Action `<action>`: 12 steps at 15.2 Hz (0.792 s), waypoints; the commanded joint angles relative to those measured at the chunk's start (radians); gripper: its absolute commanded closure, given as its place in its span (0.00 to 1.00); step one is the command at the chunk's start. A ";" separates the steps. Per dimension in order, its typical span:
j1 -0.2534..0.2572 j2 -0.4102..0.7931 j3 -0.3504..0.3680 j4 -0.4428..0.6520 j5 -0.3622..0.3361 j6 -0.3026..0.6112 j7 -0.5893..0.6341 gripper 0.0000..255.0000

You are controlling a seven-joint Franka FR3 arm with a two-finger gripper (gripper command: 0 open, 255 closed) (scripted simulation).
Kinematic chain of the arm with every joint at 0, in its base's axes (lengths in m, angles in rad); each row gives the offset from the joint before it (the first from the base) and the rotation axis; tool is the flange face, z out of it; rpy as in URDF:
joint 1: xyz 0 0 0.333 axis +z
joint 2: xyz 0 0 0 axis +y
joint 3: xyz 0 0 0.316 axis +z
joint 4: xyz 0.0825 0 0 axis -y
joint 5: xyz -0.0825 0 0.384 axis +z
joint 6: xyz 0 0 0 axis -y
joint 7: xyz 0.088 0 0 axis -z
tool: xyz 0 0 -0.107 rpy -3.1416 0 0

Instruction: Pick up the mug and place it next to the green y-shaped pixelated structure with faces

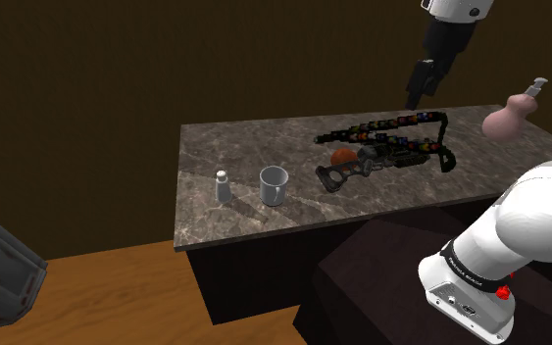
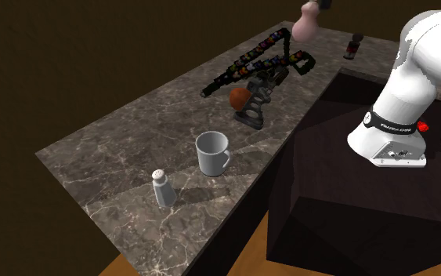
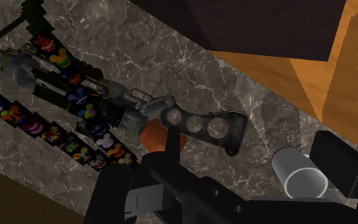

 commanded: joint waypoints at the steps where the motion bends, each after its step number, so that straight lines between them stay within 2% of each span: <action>1: 0.000 0.000 0.000 0.000 0.000 0.000 0.000 0.00; 6: 0.021 0.075 0.042 -0.085 0.052 0.181 0.066 0.00; 12: 0.046 0.219 0.096 -0.139 0.105 0.409 0.138 0.00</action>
